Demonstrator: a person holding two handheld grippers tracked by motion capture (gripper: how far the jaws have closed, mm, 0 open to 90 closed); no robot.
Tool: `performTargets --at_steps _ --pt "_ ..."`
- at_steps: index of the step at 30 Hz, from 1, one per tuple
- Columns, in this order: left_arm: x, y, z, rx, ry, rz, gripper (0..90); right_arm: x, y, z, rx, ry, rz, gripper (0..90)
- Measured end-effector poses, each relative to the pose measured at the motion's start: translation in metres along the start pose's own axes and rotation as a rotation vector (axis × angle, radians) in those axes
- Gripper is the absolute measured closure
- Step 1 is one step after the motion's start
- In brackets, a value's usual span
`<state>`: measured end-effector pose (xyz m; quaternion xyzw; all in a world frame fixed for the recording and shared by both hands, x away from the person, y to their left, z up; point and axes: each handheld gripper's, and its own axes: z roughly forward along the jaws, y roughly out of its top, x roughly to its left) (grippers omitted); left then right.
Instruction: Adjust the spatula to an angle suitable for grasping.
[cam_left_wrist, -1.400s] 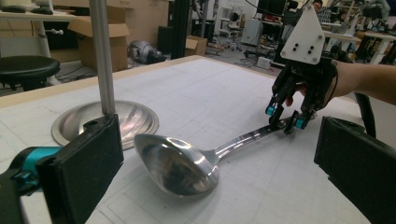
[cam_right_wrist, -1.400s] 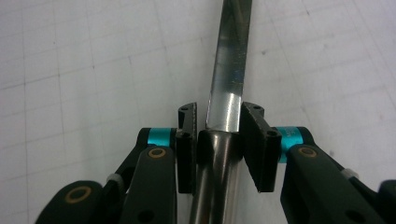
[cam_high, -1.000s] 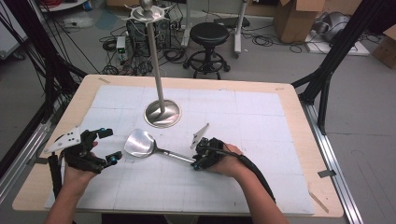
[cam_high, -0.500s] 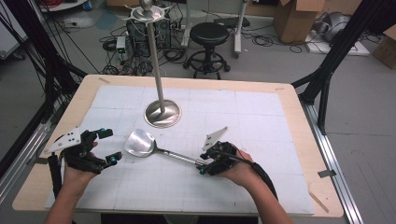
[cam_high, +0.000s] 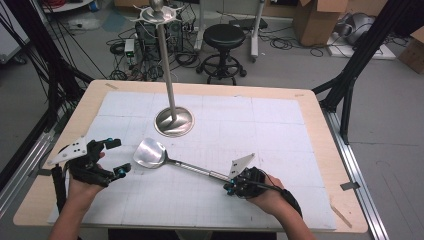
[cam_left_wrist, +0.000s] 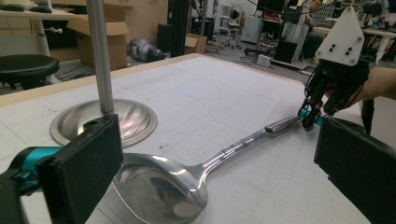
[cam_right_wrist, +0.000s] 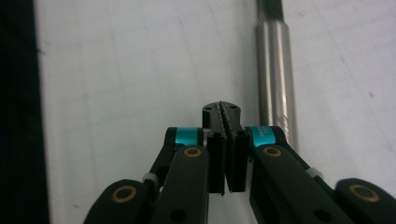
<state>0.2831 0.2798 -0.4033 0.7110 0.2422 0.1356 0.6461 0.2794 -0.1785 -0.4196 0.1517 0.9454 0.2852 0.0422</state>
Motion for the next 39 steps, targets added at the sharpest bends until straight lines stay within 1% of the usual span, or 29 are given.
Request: performTargets --at_steps 2,5,7,13,15,18,23,27,31,33,34,35,37,39 --pt "0.0 0.0 0.001 0.006 -0.001 0.002 1.7 -0.003 -0.002 0.0 0.015 -0.022 0.005 89.9" --pt "0.0 -0.001 0.001 0.005 -0.001 0.0 1.7 -0.007 -0.004 -0.001 0.012 -0.044 0.018 90.0" --pt "0.0 0.0 0.001 0.003 -0.001 0.001 1.7 -0.011 -0.004 -0.002 0.015 -0.067 0.027 90.0" --pt "0.0 0.0 0.001 0.003 -0.002 0.0 1.7 -0.032 -0.008 -0.003 -0.013 -0.099 0.103 90.0" --pt "0.0 0.0 0.001 0.003 -0.002 0.001 1.7 -0.039 -0.009 -0.002 -0.015 -0.116 0.12 90.0" --pt "0.0 0.0 0.001 0.004 -0.002 0.003 1.7 -0.045 -0.01 0.0 -0.018 -0.123 0.144 89.9" --pt "0.001 0.0 0.001 0.003 -0.002 0.001 1.7 -0.052 -0.011 0.001 -0.023 -0.14 0.163 89.9" --pt "0.0 0.0 0.001 0.003 -0.002 -0.001 1.7 -0.055 -0.009 0.0 -0.006 -0.172 0.172 89.8" --pt "0.001 0.0 0.0 0.001 -0.001 -0.001 1.7 -0.055 -0.01 0.0 -0.005 -0.173 0.175 89.0" --pt "0.001 0.0 0.0 0.0 -0.001 -0.001 1.7 -0.053 -0.009 -0.002 -0.014 -0.165 0.182 82.0" --pt "0.001 0.0 0.0 0.0 -0.001 -0.001 1.7 -0.051 -0.009 -0.004 -0.028 -0.167 0.183 78.4" --pt "0.001 0.0 0.0 0.001 -0.003 -0.001 1.7 -0.049 -0.008 -0.006 -0.045 -0.167 0.178 76.4" --pt "0.001 0.0 0.001 0.001 -0.005 -0.001 1.7 -0.045 -0.007 -0.013 -0.091 -0.162 0.173 69.3" --pt "0.001 0.0 0.001 0.0 -0.005 -0.001 1.7 -0.041 -0.008 -0.021 -0.131 -0.16 0.18 64.1"
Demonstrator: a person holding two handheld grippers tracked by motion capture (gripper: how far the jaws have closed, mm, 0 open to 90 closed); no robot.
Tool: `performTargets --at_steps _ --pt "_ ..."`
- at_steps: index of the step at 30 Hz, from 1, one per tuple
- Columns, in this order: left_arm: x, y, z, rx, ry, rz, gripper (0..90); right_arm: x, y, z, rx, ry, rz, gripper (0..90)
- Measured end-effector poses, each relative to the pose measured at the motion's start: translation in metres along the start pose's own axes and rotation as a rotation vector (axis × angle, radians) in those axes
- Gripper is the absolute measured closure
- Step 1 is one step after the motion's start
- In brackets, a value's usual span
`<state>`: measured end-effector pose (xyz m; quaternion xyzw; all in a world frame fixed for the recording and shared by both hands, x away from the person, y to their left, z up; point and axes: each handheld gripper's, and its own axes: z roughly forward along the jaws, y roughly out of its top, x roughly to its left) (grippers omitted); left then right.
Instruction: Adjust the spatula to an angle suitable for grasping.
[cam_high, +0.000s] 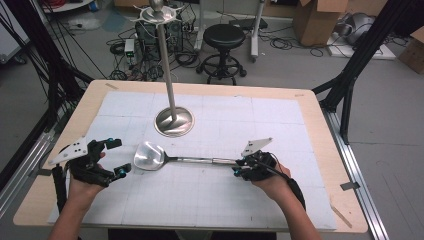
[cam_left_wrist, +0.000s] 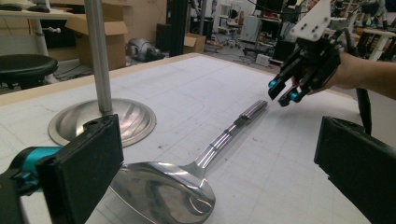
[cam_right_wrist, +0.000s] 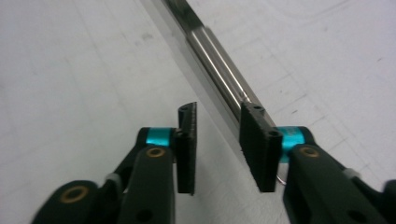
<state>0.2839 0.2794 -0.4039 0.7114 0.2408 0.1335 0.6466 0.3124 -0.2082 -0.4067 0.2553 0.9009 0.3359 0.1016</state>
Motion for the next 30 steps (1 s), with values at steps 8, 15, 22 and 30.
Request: performTargets --at_steps 8,15,22,30 --pt "-0.002 0.0 0.001 -0.001 -0.003 -0.002 1.7 0.004 0.0 -0.02 -0.097 -0.009 -0.038 47.2" --pt "-0.001 0.0 0.001 -0.001 -0.002 0.0 1.7 -0.003 0.018 -0.004 -0.069 -0.029 -0.076 40.7" --pt "0.0 0.0 0.0 -0.001 0.002 0.0 1.7 -0.013 0.035 0.025 0.008 -0.003 -0.082 39.6" --pt "0.001 0.0 0.0 -0.003 0.0 0.001 1.7 -0.015 0.035 0.055 0.144 0.063 -0.132 58.7"
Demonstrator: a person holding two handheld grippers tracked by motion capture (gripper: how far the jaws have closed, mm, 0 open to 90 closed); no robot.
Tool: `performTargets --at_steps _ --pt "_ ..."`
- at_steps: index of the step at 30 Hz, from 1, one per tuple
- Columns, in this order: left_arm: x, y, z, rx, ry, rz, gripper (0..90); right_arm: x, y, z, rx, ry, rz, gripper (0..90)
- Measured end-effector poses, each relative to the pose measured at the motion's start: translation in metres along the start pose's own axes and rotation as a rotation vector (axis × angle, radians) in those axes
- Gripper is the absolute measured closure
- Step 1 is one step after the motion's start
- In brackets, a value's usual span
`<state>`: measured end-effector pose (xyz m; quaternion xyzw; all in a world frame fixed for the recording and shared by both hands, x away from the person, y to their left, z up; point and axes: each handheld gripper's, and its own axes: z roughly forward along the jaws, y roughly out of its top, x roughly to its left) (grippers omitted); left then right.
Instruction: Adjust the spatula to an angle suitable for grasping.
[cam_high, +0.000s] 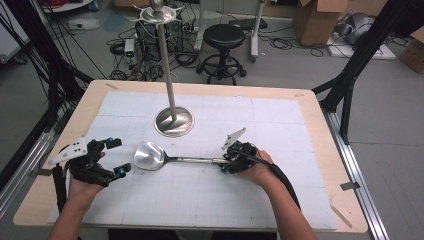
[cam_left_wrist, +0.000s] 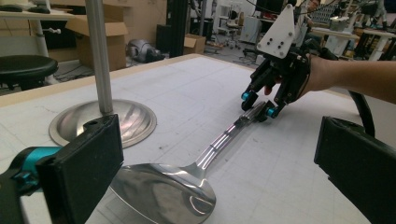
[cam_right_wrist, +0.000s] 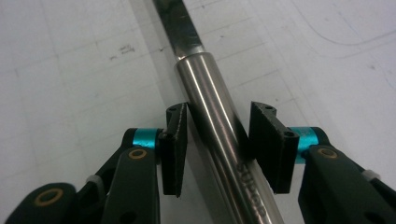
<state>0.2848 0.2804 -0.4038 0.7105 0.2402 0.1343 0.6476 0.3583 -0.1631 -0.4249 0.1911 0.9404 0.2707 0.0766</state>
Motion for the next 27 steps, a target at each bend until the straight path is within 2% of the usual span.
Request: performTargets --at_steps 2,5,8,10,15,20,27 --pt "0.0 0.0 0.0 -0.001 0.001 -0.001 1.7 0.0 0.001 0.0 0.006 0.01 -0.029 60.3" --pt "0.0 0.0 0.0 -0.004 0.0 -0.002 1.7 0.001 0.005 0.0 0.022 0.015 -0.097 62.8" --pt "0.0 0.0 0.0 -0.005 0.0 -0.001 1.7 0.002 0.007 0.002 0.004 0.045 -0.123 65.9" --pt "0.0 0.0 -0.001 -0.006 0.005 -0.001 1.7 0.007 0.011 0.004 0.001 0.046 -0.151 68.0" --pt "0.0 0.0 -0.001 -0.008 0.003 -0.001 1.7 0.011 0.02 0.01 -0.003 0.046 -0.167 69.1" --pt "0.0 0.001 -0.001 -0.014 0.003 -0.005 1.7 0.017 0.035 0.017 0.017 0.031 -0.195 69.1" --pt "0.0 0.001 -0.002 -0.013 0.003 0.0 1.7 0.029 0.058 0.033 -0.011 0.053 -0.245 69.1"
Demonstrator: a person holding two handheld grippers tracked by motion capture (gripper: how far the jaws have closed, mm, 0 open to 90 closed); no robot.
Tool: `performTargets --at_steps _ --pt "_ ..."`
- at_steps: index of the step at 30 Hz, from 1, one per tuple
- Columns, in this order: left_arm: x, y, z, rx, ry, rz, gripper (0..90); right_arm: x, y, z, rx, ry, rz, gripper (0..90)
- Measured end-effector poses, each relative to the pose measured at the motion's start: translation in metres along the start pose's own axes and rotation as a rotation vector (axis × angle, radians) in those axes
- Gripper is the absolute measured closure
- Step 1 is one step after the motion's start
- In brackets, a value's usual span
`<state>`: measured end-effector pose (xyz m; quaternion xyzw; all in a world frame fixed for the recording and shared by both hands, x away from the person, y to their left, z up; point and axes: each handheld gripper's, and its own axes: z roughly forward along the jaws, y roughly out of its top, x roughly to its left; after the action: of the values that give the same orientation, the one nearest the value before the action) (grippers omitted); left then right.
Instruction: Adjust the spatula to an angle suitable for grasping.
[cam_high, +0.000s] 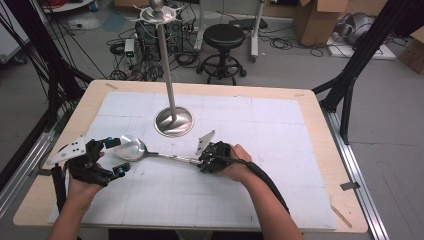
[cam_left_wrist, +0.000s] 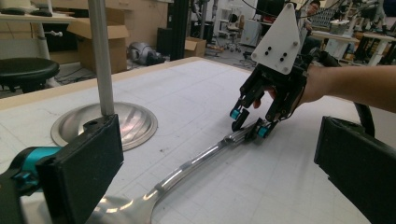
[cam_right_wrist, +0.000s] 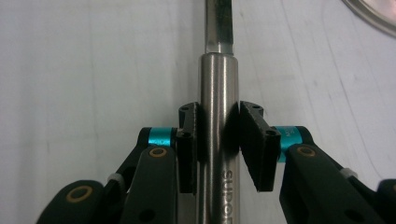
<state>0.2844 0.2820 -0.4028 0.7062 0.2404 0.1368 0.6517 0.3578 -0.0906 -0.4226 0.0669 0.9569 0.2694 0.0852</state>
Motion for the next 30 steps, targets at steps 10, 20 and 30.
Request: performTargets --at_steps 10,20,30 --pt "-0.001 0.0 0.0 -0.001 -0.002 -0.003 1.7 0.007 0.014 0.009 -0.013 0.026 -0.029 66.5" --pt "-0.001 0.0 0.001 0.006 -0.007 -0.002 1.7 0.008 -0.003 -0.044 -0.169 -0.013 0.088 46.9" --pt "-0.003 0.0 0.001 0.015 -0.006 0.005 1.7 0.026 -0.051 -0.104 -0.361 -0.064 0.172 37.2"
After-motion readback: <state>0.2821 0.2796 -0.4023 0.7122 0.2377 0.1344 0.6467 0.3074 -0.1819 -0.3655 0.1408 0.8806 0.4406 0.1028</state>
